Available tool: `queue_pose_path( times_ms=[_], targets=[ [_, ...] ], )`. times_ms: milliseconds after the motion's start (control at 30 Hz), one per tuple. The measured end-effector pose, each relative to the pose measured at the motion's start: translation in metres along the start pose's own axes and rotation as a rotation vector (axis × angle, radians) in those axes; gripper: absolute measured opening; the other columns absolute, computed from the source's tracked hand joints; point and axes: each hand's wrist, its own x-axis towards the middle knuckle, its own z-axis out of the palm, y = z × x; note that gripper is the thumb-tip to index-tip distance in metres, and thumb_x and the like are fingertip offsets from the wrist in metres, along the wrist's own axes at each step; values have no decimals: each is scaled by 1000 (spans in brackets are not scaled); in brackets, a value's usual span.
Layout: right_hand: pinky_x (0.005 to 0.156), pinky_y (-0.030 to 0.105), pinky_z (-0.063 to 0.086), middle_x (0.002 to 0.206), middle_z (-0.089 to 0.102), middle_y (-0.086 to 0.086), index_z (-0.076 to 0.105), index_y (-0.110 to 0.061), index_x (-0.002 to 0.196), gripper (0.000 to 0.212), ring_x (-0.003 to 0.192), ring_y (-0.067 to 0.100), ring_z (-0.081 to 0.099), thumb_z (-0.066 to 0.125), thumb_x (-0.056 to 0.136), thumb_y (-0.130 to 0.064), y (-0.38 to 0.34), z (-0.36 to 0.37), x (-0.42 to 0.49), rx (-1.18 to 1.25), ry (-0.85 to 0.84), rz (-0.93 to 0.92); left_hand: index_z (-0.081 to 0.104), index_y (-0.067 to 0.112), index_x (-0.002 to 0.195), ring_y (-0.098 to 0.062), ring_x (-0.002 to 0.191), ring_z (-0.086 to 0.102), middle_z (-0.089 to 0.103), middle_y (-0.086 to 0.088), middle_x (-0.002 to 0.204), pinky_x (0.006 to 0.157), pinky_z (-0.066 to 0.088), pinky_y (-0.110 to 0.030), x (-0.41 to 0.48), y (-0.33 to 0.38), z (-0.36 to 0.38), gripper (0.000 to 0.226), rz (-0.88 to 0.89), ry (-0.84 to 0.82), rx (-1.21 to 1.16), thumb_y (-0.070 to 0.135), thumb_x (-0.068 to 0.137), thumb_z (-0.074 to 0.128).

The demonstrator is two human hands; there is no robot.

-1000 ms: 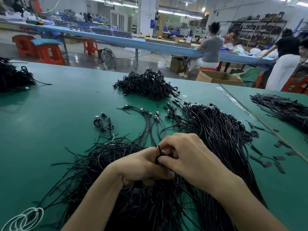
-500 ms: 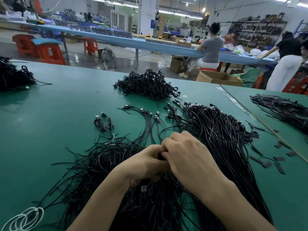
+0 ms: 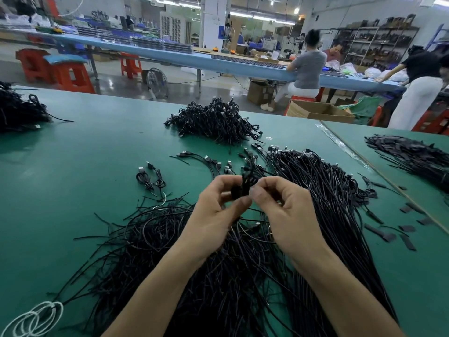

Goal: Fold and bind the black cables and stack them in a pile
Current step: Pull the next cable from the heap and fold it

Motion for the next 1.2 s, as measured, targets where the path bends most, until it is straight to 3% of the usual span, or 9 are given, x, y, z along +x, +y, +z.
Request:
queue_pose_path(
  times_ms=[133, 233, 400, 567, 667, 833, 1000, 1100, 1200],
  targets=[
    [66, 11, 47, 68, 64, -11, 68, -15, 80, 18, 67, -2, 57, 62, 95, -8, -2, 2, -3, 189, -117, 81, 63, 42, 106, -19, 86, 58, 58, -5, 93, 71, 54, -29, 0, 0, -4, 31, 142, 230, 390, 36, 77, 75],
    [58, 7, 42, 65, 59, -9, 68, -13, 79, 19, 59, -5, 51, 61, 95, -5, -1, 3, -5, 204, -215, 134, 66, 31, 110, -21, 74, 66, 71, -6, 80, 65, 56, -28, 0, 4, -8, 31, 152, 218, 184, 14, 84, 74],
    [58, 7, 40, 60, 56, -15, 67, -13, 80, 20, 55, -5, 47, 60, 97, -8, 4, 3, -6, 161, -264, 196, 54, 22, 136, -15, 102, 71, 76, -1, 106, 86, 54, -21, -2, 7, -5, 55, 127, 96, -58, -13, 97, 38],
    [60, 16, 43, 63, 59, -12, 72, -18, 79, 14, 60, 2, 50, 69, 93, -19, 10, -5, 0, -69, -229, 171, 22, 40, 151, -27, 123, 62, 71, -12, 121, 113, 39, -44, -9, 10, -4, 70, 158, -29, -327, 4, 92, 28],
    [65, 32, 53, 69, 69, -11, 75, -21, 84, 9, 64, 11, 61, 70, 92, -19, 12, -7, 2, -209, -174, 131, 28, 45, 147, -25, 127, 59, 68, -19, 124, 117, 30, -46, -11, 10, 2, 49, 164, -68, -303, 31, 100, 37],
    [76, 44, 59, 83, 75, -4, 76, -23, 94, 10, 80, 18, 71, 68, 94, -18, 14, -12, 2, -106, -88, 83, 58, 28, 124, -15, 114, 66, 76, -7, 106, 89, 53, -21, -13, 12, 6, 34, 231, -100, -62, 29, 91, 66],
    [69, 20, 51, 70, 65, -11, 72, -22, 79, 16, 69, 3, 59, 68, 92, -14, 10, -13, 3, 81, -50, 34, 58, 37, 97, -2, 72, 51, 55, 16, 81, 62, 41, -15, -11, 6, 4, 41, 290, 190, 379, 28, 71, 89],
    [71, 15, 48, 71, 65, -12, 71, -24, 77, 19, 71, 1, 59, 68, 92, -11, 5, -7, 0, 101, -151, -33, 51, 29, 90, -4, 51, 46, 56, 6, 64, 47, 38, -18, -9, 5, 3, 36, 216, 236, 307, 28, 75, 85],
    [69, 11, 46, 72, 65, -14, 70, -20, 79, 18, 69, -2, 57, 68, 92, -7, 3, -3, -3, 90, -221, -51, 51, 21, 94, -10, 59, 64, 73, 4, 76, 53, 50, -25, -7, 9, -2, 36, 168, 205, 217, 6, 79, 80]
  ],
)
